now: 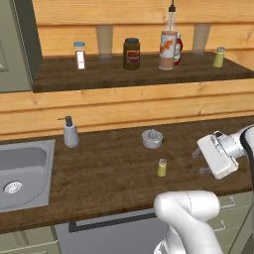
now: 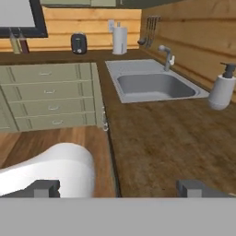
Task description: Put the shaker and condiment bottle from the counter next to their counterparts in the cabinet.
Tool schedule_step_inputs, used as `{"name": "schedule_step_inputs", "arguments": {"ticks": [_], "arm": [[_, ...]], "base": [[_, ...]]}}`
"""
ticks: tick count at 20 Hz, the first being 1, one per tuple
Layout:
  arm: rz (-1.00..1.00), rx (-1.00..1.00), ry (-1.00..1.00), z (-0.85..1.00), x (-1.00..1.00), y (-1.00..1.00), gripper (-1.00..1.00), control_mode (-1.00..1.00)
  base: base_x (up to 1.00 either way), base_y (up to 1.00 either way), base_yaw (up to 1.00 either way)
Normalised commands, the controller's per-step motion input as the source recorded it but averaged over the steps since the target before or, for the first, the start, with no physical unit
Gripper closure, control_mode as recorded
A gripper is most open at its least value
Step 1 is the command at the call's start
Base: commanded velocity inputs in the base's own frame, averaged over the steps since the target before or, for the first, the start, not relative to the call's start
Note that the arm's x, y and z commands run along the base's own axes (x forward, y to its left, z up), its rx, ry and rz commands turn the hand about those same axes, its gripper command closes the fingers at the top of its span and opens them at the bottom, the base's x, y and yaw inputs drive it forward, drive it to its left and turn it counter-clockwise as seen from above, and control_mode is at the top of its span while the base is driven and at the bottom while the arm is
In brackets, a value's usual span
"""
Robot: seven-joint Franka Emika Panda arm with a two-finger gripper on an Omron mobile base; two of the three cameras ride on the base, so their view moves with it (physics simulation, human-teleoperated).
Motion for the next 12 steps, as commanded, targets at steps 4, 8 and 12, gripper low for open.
{"name": "schedule_step_inputs", "arguments": {"ticks": [4, 8, 12], "arm": [[0.0, 0.0, 0.06, -0.18, 0.26, 0.0, -1.0, -1.0], [0.0, 0.0, 0.06, -0.25, 0.25, 0.0, -1.0, -1.0], [0.0, 0.03, 0.03, -0.18, 0.19, 0.0, -1.0, -1.0]], "base": [[0.0, 0.0, 0.0], [0.0, 0.0, 0.0], [0.0, 0.0, 0.0]]}}
